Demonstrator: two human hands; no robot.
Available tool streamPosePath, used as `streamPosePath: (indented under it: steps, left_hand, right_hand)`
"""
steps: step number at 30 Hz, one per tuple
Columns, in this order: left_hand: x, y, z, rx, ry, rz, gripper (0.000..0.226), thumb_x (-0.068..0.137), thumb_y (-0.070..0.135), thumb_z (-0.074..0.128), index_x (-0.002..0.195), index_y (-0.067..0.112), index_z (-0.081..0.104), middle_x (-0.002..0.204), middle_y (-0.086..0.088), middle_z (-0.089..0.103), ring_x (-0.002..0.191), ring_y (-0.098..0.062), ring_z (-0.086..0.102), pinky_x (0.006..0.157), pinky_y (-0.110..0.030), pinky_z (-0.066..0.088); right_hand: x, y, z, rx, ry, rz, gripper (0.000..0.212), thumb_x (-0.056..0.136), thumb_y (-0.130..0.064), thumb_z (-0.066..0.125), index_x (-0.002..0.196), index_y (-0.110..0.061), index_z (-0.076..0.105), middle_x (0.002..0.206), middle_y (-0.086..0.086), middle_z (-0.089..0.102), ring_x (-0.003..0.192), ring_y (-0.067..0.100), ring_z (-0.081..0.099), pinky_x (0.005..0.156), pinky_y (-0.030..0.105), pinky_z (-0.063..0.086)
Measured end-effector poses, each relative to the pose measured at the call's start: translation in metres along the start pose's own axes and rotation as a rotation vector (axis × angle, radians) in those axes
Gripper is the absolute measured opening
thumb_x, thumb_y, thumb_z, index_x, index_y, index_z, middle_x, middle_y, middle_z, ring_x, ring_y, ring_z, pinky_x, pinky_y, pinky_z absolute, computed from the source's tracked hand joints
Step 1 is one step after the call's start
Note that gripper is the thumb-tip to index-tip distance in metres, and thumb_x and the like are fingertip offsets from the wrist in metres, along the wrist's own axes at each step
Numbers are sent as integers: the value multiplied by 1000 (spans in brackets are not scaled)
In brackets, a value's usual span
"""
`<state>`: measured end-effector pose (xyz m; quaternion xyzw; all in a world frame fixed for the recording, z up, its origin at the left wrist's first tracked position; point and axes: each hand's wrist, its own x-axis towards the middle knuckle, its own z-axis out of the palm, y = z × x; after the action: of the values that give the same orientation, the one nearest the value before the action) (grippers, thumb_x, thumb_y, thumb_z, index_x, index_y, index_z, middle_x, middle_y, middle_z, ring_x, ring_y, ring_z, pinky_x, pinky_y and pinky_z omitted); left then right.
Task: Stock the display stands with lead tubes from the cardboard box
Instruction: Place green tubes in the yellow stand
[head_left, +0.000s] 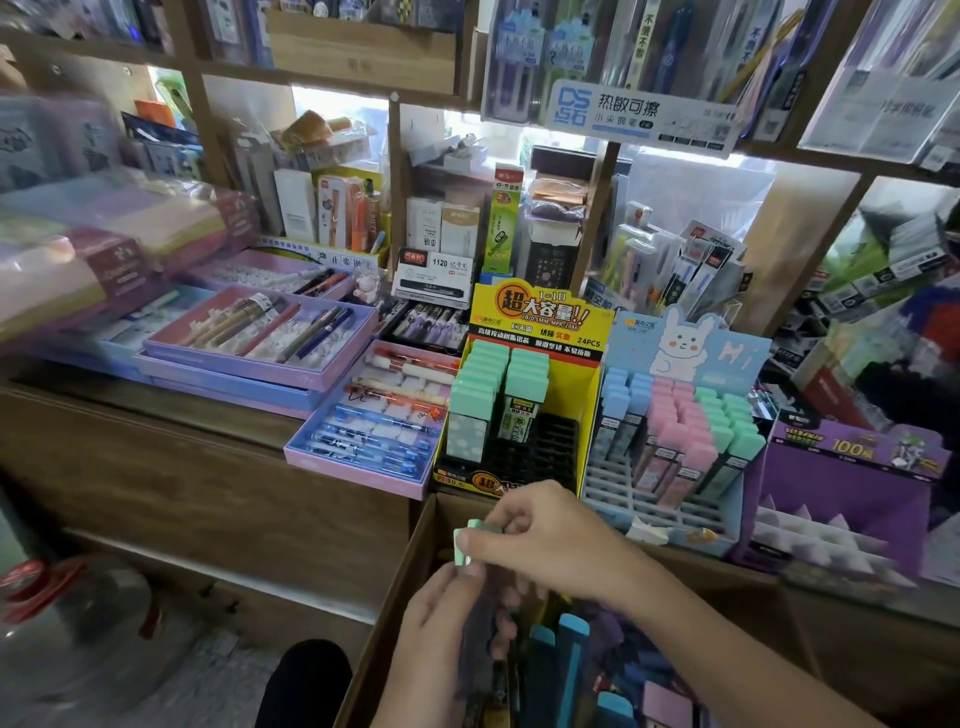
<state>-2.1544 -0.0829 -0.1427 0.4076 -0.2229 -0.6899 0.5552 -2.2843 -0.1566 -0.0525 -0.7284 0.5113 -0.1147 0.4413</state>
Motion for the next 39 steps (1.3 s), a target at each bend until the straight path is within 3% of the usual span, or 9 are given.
streamPosePath:
  steps: [2, 4, 8, 14, 16, 20, 23, 28, 39]
  left_hand:
    - [0, 0, 2, -17, 57, -32, 47, 72, 48, 75, 90, 5, 79, 75, -18, 68, 56, -25, 61, 48, -32, 47]
    - [-1, 2, 3, -30, 95, -34, 41, 80, 39, 68, 96, 3, 78, 74, -19, 70, 52, -25, 62, 43, -30, 46]
    - [-7, 3, 6, -6, 64, 28, 28, 74, 27, 75, 98, 15, 81, 88, -17, 77, 68, -25, 75, 55, -28, 56]
    - [-4, 1, 5, -3, 127, 36, 32, 70, 33, 80, 99, 19, 80, 95, -16, 78, 75, -27, 76, 59, -30, 58]
    - [-4, 3, 6, -8, 159, 20, 33, 71, 36, 79, 98, 16, 80, 86, -14, 77, 64, -26, 72, 51, -31, 54]
    - [2, 7, 7, -143, 234, -85, 35, 96, 28, 57, 96, -5, 67, 57, -15, 58, 37, -20, 46, 33, -23, 32]
    - [8, 11, 6, -213, 279, -166, 45, 106, 24, 40, 88, -6, 68, 56, -14, 56, 34, -18, 43, 30, -19, 31]
    - [12, 11, 5, -268, 267, -229, 47, 106, 24, 36, 93, -8, 69, 56, -14, 56, 34, -18, 44, 31, -20, 32]
    - [13, 17, 7, -244, 278, -294, 46, 106, 23, 37, 95, -7, 69, 54, -14, 56, 32, -20, 46, 31, -22, 35]
  right_hand:
    - [-1, 2, -7, 115, -46, 14, 33, 86, -48, 68, 99, -18, 72, 76, 4, 78, 60, 13, 70, 52, 20, 52]
    - [-2, 4, -13, 304, -88, 36, 20, 94, -22, 64, 108, -10, 71, 83, 9, 78, 68, 18, 73, 57, 22, 55]
    - [-6, 9, -22, 433, -65, 39, 32, 94, 4, 60, 122, -8, 67, 98, 17, 77, 76, 20, 73, 61, 25, 58]
    - [-7, 14, -32, 418, 6, -23, 26, 91, -4, 74, 116, -6, 67, 93, 14, 79, 70, 20, 73, 63, 24, 59]
    - [-6, 13, -35, 398, 48, -50, 21, 90, -10, 77, 110, -9, 71, 93, 11, 80, 74, 23, 75, 65, 24, 60]
    - [-1, 5, -42, 407, 214, -128, 17, 88, -12, 80, 104, -16, 75, 92, 5, 80, 77, 25, 77, 70, 29, 63]
    - [7, -7, -46, 405, 366, -211, 18, 87, -7, 80, 100, -17, 73, 90, 3, 79, 79, 23, 78, 72, 34, 65]
    - [21, -24, -45, 218, 573, -359, 21, 87, -12, 81, 95, -29, 72, 90, -5, 73, 82, 9, 70, 78, 20, 59]
    - [47, -23, -32, 39, 574, -413, 14, 90, -14, 78, 103, -19, 74, 90, -8, 68, 87, 5, 64, 77, 16, 56]
